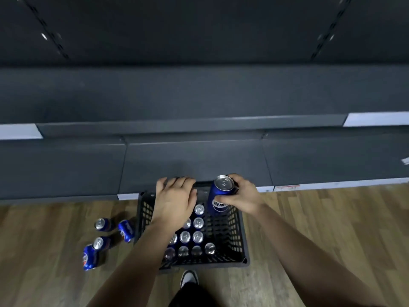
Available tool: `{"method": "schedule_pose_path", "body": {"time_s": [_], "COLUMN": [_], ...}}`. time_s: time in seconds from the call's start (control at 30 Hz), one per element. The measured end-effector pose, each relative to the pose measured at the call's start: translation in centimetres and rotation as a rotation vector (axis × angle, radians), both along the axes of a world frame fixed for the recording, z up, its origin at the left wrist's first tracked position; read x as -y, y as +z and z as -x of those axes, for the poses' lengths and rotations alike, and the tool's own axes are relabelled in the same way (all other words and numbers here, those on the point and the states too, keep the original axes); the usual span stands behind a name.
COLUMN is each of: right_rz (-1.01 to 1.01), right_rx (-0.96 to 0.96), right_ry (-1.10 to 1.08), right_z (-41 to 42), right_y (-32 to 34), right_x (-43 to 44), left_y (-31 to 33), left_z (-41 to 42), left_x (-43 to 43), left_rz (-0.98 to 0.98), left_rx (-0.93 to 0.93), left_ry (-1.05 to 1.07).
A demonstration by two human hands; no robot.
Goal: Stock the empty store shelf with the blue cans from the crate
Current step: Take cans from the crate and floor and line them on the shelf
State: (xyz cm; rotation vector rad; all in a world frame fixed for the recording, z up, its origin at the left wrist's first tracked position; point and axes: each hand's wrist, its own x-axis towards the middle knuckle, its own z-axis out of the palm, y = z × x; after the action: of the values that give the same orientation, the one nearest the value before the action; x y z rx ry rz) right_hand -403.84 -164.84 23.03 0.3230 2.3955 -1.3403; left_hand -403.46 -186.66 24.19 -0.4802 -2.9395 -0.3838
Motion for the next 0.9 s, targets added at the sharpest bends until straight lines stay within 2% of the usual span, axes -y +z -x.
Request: {"method": "schedule_pose_path", "body": {"time_s": [0.2,0.37,0.9], "right_rz": [0.048,0.027,-0.035], "right_rx": [-0.098,-0.215,-0.598], "right_ry": [-0.035,-0.05,-0.152], "right_z": [2.1,3.7,6.4], "right_y": [13.4,21.8,38.8], "right_x": [0.4,0.8,0.5], "left_y": [12.7,20.1,33.5], "left_z": [2.4,4.3,9.8], "left_x": [0.1,0.4,0.0], "left_rz": [-0.003,-0.006,-0.047], "left_rx": [-0.103,-0.149,-0.407], "left_ry": [-0.025,-0.048,-0.104]}}
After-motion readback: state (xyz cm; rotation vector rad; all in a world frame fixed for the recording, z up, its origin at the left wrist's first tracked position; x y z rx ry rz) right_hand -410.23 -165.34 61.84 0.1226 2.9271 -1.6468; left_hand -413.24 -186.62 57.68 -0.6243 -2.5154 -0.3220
